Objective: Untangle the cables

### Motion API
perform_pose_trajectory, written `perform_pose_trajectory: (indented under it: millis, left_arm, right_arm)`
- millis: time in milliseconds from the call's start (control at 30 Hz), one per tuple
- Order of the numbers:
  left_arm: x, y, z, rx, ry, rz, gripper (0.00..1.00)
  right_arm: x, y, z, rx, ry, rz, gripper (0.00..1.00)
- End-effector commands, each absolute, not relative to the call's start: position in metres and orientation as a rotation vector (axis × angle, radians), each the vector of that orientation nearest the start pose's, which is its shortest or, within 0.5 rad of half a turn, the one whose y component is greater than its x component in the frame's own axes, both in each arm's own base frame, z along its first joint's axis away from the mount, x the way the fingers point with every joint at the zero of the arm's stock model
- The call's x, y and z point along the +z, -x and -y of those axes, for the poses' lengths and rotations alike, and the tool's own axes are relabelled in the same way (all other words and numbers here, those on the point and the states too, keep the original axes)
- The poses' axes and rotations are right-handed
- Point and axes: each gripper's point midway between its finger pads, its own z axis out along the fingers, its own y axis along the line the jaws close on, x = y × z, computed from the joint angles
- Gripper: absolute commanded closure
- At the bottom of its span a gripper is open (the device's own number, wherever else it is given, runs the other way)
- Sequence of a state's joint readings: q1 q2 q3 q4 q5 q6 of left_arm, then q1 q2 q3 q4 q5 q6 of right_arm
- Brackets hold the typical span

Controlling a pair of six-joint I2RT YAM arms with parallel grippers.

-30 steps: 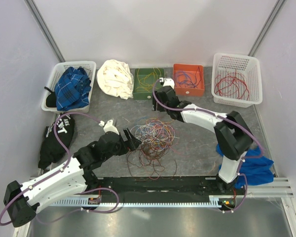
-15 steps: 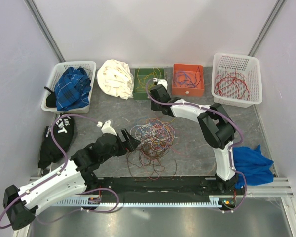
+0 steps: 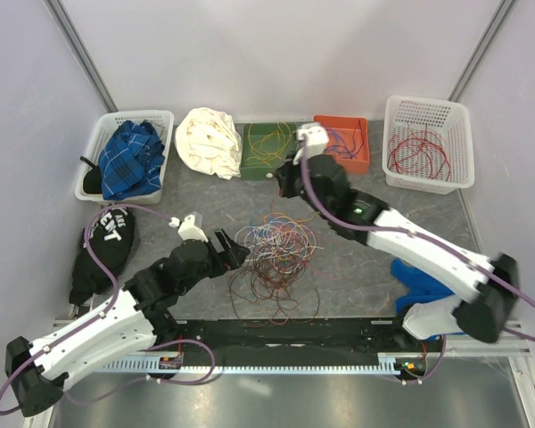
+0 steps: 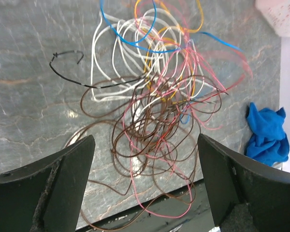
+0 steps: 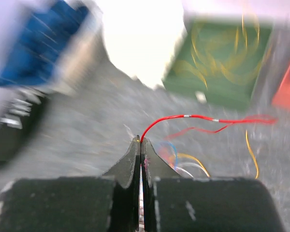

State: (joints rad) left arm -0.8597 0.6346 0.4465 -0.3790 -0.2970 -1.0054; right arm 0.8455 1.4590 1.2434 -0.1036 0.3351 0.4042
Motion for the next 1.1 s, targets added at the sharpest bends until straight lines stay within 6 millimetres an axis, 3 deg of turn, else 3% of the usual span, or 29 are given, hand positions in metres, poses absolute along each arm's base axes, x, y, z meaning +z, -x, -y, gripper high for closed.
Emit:
perform_pose_trajectory:
  millis: [0, 33, 67, 133, 167, 233, 267, 300, 333, 367, 433, 467, 500, 633, 667, 700, 733, 867, 1000, 1067]
  left_arm:
    - [0.178, -0.204, 0.174, -0.745, 0.352, -2.016, 0.07]
    - [0.194, -0.207, 0.174, -0.761, 0.330, -1.962, 0.07]
    - [0.204, -0.209, 0.173, -0.767, 0.319, -1.926, 0.06]
    - [0.242, -0.211, 0.172, -0.828, 0.281, -1.794, 0.04]
    - [0.257, -0.210, 0.174, -0.867, 0.257, -1.737, 0.02]
    - [0.281, -0.205, 0.173, -0.904, 0.169, -1.611, 0.01]
    - [0.314, -0.201, 0.178, -0.995, 0.137, -1.470, 0.01]
    - [0.312, -0.199, 0.181, -1.008, 0.103, -1.428, 0.00]
    - [0.323, -0.196, 0.182, -1.018, 0.060, -1.351, 0.00]
    - [0.350, -0.186, 0.185, -1.095, 0.024, -1.217, 0.00]
    - [0.354, -0.179, 0.194, -1.134, -0.049, -1.135, 0.00]
    - [0.348, -0.177, 0.209, -1.159, -0.117, -1.144, 0.00]
    - [0.358, -0.174, 0.213, -1.184, -0.137, -1.097, 0.00]
    - [0.353, -0.167, 0.244, -1.254, -0.275, -1.067, 0.00]
    - [0.344, -0.169, 0.252, -1.260, -0.297, -1.078, 0.00]
    - [0.357, -0.164, 0.251, -1.276, -0.302, -1.005, 0.00]
    - [0.359, -0.159, 0.257, -1.288, -0.335, -0.988, 0.00]
    - [0.368, -0.159, 0.280, -1.274, -0.427, -0.942, 0.00]
    - [0.356, -0.164, 0.303, -1.288, -0.479, -0.924, 0.00]
    - [0.359, -0.161, 0.309, -1.311, -0.492, -0.887, 0.00]
  right_arm:
    - [0.378, -0.309, -0.284, 0.601, 0.153, -1.692, 1.00]
    - [0.390, -0.303, -0.278, 0.600, 0.164, -1.681, 1.00]
    - [0.425, -0.293, -0.269, 0.638, 0.151, -1.622, 1.00]
    - [0.445, -0.284, -0.259, 0.644, 0.155, -1.606, 1.00]
    - [0.468, -0.277, -0.252, 0.667, 0.145, -1.567, 1.00]
    - [0.481, -0.269, -0.247, 0.684, 0.153, -1.557, 1.00]
    - [0.500, -0.261, -0.242, 0.718, 0.146, -1.522, 1.00]
    - [0.506, -0.258, -0.240, 0.729, 0.148, -1.514, 1.00]
    - [0.510, -0.254, -0.239, 0.740, 0.159, -1.512, 1.00]
    - [0.518, -0.251, -0.237, 0.753, 0.153, -1.499, 1.00]
    - [0.518, -0.249, -0.237, 0.760, 0.160, -1.506, 1.00]
    - [0.518, -0.248, -0.237, 0.765, 0.162, -1.508, 1.00]
    - [0.518, -0.247, -0.238, 0.775, 0.164, -1.509, 1.00]
    - [0.512, -0.243, -0.244, 0.813, 0.179, -1.527, 1.00]
    - [0.511, -0.242, -0.244, 0.819, 0.179, -1.531, 1.00]
    - [0.511, -0.240, -0.246, 0.836, 0.184, -1.531, 1.00]
    - [0.510, -0.239, -0.246, 0.844, 0.184, -1.537, 1.00]
    - [0.508, -0.236, -0.251, 0.876, 0.197, -1.544, 1.00]
    - [0.508, -0.234, -0.254, 0.889, 0.203, -1.547, 1.00]
    - [0.506, -0.234, -0.255, 0.893, 0.206, -1.552, 1.00]
